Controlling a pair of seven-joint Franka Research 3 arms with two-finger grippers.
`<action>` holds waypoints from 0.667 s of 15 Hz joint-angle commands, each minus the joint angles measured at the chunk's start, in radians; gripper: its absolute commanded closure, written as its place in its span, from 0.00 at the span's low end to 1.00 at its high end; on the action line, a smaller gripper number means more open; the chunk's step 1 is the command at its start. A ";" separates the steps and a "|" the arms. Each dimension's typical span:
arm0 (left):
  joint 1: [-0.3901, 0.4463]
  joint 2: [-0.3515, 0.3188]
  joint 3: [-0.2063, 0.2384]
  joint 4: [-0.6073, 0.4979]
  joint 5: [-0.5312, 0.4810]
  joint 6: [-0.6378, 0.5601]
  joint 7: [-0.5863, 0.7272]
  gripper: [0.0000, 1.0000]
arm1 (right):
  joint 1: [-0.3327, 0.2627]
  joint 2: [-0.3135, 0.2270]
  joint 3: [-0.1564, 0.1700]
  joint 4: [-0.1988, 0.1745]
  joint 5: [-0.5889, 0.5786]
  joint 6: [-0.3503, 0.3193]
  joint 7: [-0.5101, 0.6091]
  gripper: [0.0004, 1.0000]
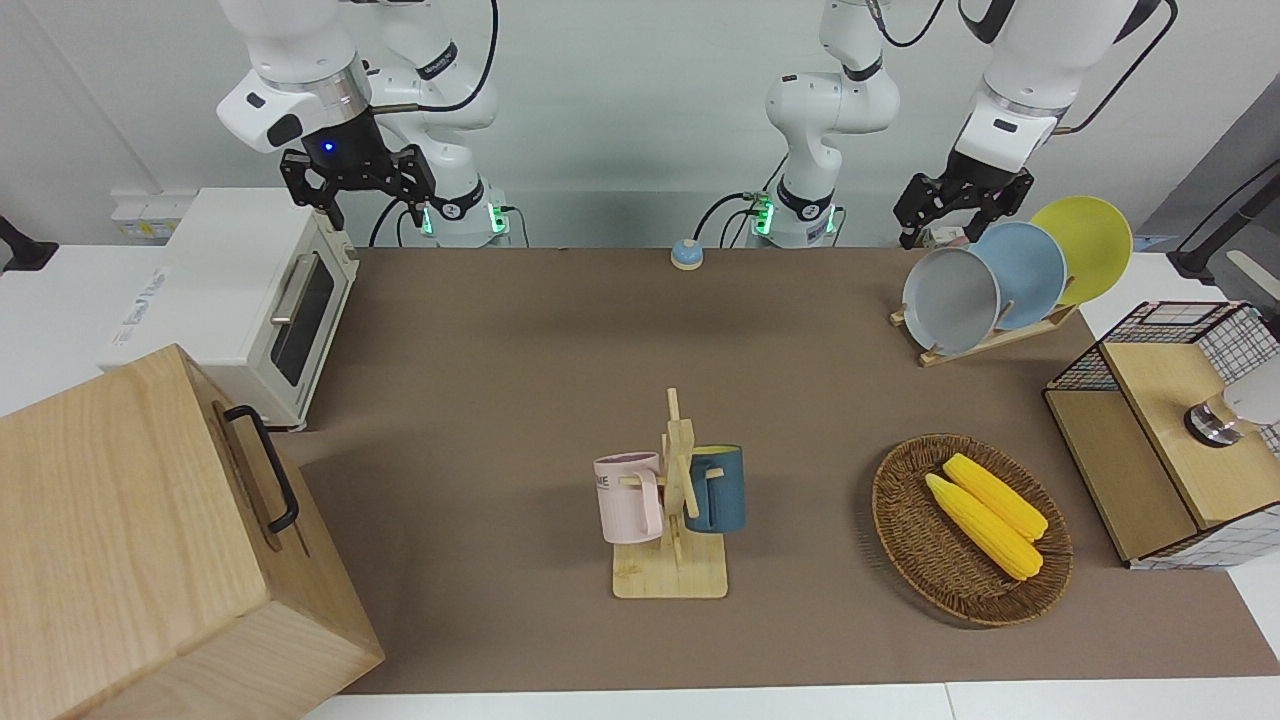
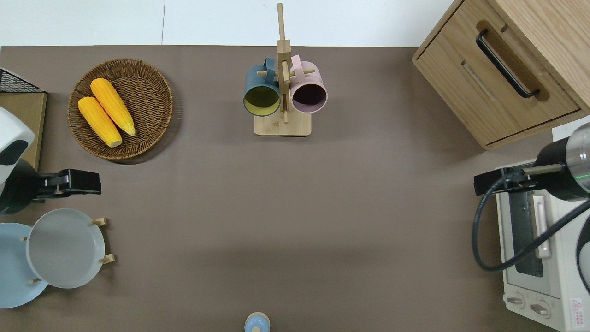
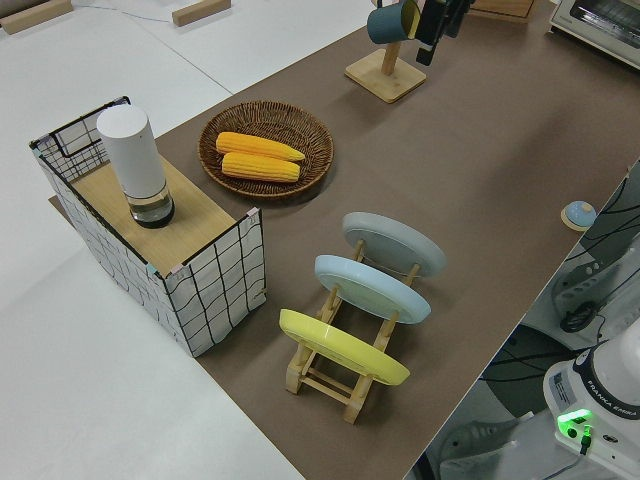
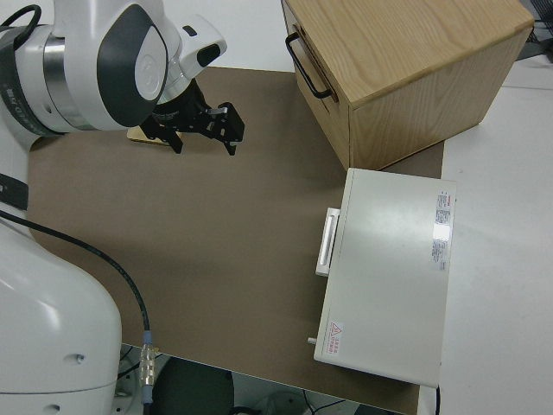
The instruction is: Pick gray plate from low plate rack and place it on table with left arm
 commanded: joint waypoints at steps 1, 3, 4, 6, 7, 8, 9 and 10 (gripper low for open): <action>0.009 -0.010 -0.006 0.005 0.015 0.011 0.014 0.00 | -0.007 -0.002 0.005 0.006 0.006 -0.015 -0.001 0.01; 0.008 -0.007 -0.005 0.005 0.015 0.013 0.014 0.00 | -0.007 -0.002 0.007 0.006 0.006 -0.015 -0.001 0.01; 0.008 -0.005 -0.005 0.005 0.015 0.013 0.014 0.00 | -0.007 -0.002 0.007 0.006 0.006 -0.015 -0.001 0.01; 0.007 -0.005 -0.004 0.001 0.017 0.013 0.014 0.00 | -0.007 -0.002 0.007 0.006 0.006 -0.015 0.000 0.01; 0.005 -0.005 -0.005 0.001 0.015 0.013 0.014 0.00 | -0.007 -0.002 0.007 0.006 0.006 -0.015 -0.001 0.01; 0.004 -0.005 -0.005 0.001 0.015 0.013 0.014 0.00 | -0.007 -0.002 0.007 0.006 0.006 -0.015 -0.001 0.01; 0.002 -0.005 -0.005 0.001 0.015 0.013 0.014 0.00 | -0.007 -0.002 0.007 0.006 0.006 -0.015 0.000 0.01; 0.002 -0.005 -0.005 -0.002 0.015 0.013 0.014 0.00 | -0.007 -0.002 0.007 0.006 0.006 -0.015 0.000 0.01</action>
